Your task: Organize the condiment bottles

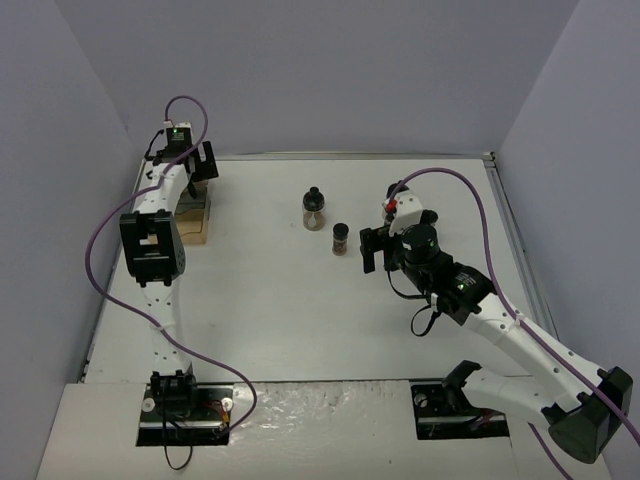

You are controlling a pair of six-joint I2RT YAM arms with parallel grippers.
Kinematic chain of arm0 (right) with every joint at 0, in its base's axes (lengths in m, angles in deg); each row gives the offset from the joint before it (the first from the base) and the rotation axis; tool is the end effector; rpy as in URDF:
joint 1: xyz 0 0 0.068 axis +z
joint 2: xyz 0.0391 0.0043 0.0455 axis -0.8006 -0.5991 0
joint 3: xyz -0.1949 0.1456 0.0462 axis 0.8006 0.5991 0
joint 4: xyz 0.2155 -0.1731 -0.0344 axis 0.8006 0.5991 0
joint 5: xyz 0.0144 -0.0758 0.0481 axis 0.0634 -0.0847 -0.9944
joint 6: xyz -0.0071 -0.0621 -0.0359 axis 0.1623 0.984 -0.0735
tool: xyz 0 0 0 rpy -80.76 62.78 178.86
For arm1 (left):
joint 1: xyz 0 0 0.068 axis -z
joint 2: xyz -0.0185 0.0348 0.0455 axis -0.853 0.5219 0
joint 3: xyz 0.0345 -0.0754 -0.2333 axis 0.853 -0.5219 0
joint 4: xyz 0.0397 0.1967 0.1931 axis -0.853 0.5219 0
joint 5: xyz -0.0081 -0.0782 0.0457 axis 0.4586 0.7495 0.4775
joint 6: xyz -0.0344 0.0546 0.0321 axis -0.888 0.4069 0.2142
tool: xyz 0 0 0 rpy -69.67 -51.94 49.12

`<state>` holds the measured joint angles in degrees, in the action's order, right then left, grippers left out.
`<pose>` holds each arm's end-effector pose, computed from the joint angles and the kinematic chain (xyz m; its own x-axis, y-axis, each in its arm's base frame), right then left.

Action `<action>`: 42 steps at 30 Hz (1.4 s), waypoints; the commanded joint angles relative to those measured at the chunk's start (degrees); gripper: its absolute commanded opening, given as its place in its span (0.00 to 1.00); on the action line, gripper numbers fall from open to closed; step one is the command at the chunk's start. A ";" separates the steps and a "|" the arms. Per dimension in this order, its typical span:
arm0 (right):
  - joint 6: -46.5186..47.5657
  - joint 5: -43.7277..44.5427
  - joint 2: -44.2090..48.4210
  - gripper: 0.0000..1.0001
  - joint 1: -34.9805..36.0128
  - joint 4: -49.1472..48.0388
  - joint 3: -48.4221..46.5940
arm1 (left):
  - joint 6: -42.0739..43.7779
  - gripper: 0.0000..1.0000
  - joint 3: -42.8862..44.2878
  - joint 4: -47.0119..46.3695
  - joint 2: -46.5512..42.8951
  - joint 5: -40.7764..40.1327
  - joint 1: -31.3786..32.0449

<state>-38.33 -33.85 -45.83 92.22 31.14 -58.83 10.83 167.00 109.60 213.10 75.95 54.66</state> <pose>0.2320 0.1719 0.3121 -0.2170 -0.0218 -0.9759 -0.4321 0.8986 0.0761 0.5613 0.0381 0.2010 -0.5702 -0.2747 -0.7742 -0.2070 0.9601 -0.1882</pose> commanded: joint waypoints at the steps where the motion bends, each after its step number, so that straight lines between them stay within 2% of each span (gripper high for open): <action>1: -0.55 0.43 1.22 1.00 -0.32 -4.20 -0.79 | -2.60 0.97 -1.36 1.45 -11.02 6.53 -0.37; 7: -0.52 0.49 2.68 1.00 -0.34 -4.20 -1.29 | -0.63 0.97 -8.97 -0.33 -21.48 18.74 3.78; 11: -0.28 1.11 3.46 1.00 -0.27 -4.20 -1.26 | 5.74 0.97 -21.83 -9.47 -29.56 22.12 12.16; 15: -0.66 0.44 4.35 1.00 -0.35 -4.20 -1.35 | 8.48 0.97 -28.33 -16.74 -30.92 25.57 18.42; 19: -1.26 -0.30 5.18 1.00 -0.35 -4.20 -1.11 | 11.73 0.97 -29.43 -19.60 -29.04 27.89 22.33; 24: -2.15 -1.15 5.91 1.00 -0.41 -4.18 -0.76 | 13.21 0.97 -30.47 -28.06 -25.67 29.07 25.50; 36: -3.15 -1.94 5.88 1.00 -0.44 -4.20 -0.17 | 12.36 0.97 -25.22 -28.64 -16.43 27.92 27.41; 42: -3.46 -2.19 5.40 1.00 -0.44 -4.20 0.12 | 11.78 0.92 -24.82 -31.07 -14.84 27.76 28.14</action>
<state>-40.93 -35.67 -40.28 92.17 30.75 -58.52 22.37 138.32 84.83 200.43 102.84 82.02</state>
